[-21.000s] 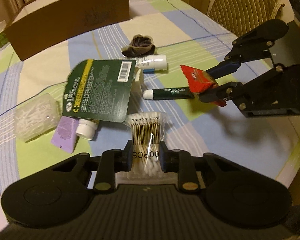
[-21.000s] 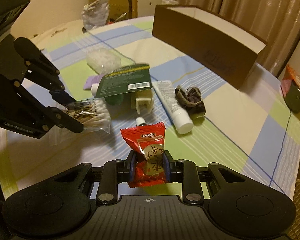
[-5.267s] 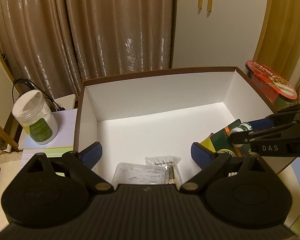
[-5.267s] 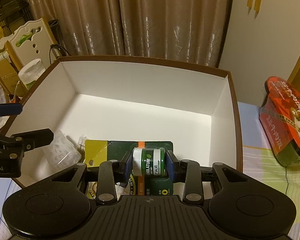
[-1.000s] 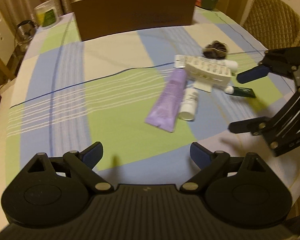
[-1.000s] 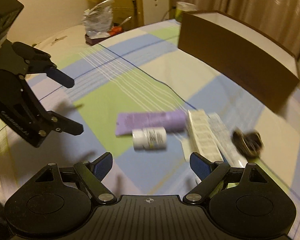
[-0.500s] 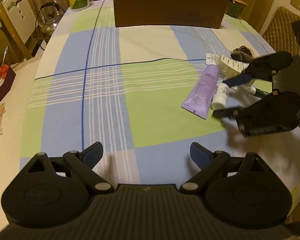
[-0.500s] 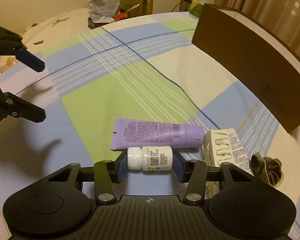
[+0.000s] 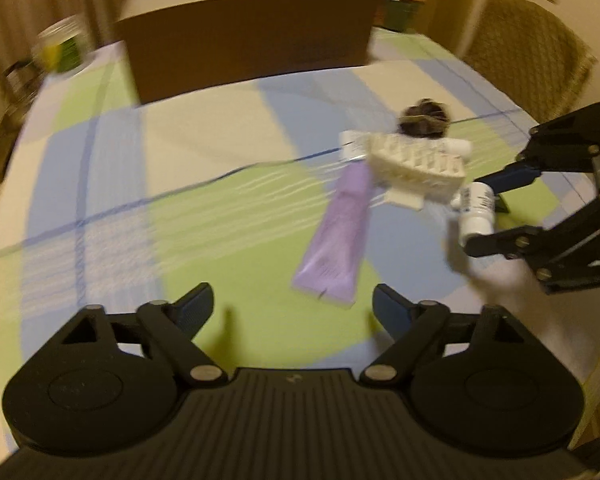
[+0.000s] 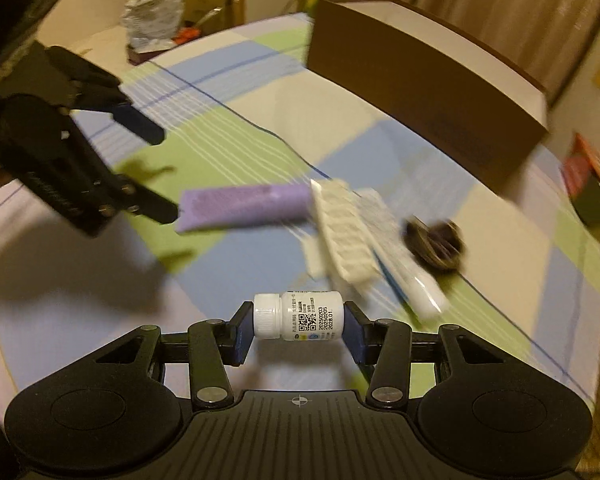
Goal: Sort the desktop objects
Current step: 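Grasp the white pill bottle with the right tool while the left tool grasps the purple tube, then carry the pill bottle and purple tube up over the box with both tools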
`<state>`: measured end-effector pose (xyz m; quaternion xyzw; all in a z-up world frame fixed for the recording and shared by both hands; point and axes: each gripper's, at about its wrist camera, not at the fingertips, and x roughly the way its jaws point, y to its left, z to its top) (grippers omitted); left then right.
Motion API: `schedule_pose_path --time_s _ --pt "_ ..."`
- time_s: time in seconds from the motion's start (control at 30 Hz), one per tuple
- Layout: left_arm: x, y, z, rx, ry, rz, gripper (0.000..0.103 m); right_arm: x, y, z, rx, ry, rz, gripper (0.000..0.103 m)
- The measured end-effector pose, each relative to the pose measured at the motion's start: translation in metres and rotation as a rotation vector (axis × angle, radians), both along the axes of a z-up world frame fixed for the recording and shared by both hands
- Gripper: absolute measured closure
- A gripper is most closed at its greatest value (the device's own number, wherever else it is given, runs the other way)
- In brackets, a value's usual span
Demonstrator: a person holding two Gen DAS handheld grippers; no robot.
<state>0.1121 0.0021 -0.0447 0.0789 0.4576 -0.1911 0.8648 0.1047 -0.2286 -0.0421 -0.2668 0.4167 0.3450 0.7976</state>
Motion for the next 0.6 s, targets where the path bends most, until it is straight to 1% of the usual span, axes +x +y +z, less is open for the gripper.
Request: schedule_pose_path --time_s 0.1,0.13,0.2,0.23,0.3,0.37,0.4,0.43,0.47,0.53,0.6 --pt "0.017 -0.021 -0.007 0.018 -0.017 -0.063 0.022 -0.001 -0.020 0.005 -0.014 -0.004 -0.042 0.057" --pt "0.022 -0.027 -0.009 0.028 -0.024 -0.083 0.024 -0.001 -0.026 0.006 -0.016 -0.004 -0.055 0.057" --pt "0.032 -0.039 -0.014 0.051 -0.039 -0.118 0.032 0.000 -0.037 0.007 -0.020 -0.003 -0.080 0.057" --pt "0.037 -0.043 -0.016 0.062 -0.042 -0.132 0.037 0.000 -0.042 0.007 -0.021 -0.002 -0.091 0.057" --pt "0.044 -0.051 -0.021 0.083 -0.044 -0.151 0.043 0.001 -0.049 0.006 -0.022 0.001 -0.108 0.057" --pt "0.049 -0.057 -0.026 0.104 -0.040 -0.167 0.052 0.001 -0.055 0.006 -0.020 0.005 -0.117 0.057" --pt "0.051 -0.059 -0.027 0.111 -0.039 -0.173 0.055 0.001 -0.058 0.005 -0.018 0.007 -0.121 0.057" --pt "0.051 -0.061 -0.028 0.115 -0.038 -0.177 0.060 0.002 -0.059 0.005 -0.016 0.009 -0.123 0.057" --pt "0.052 -0.063 -0.029 0.120 -0.036 -0.181 0.062 0.003 -0.061 0.005 -0.014 0.011 -0.124 0.057" --pt "0.051 -0.065 -0.031 0.121 -0.037 -0.180 0.065 0.004 -0.063 0.004 -0.009 0.016 -0.126 0.057" --pt "0.052 -0.066 -0.030 0.116 -0.034 -0.171 0.074 0.005 -0.063 0.005 -0.002 0.019 -0.123 0.057"
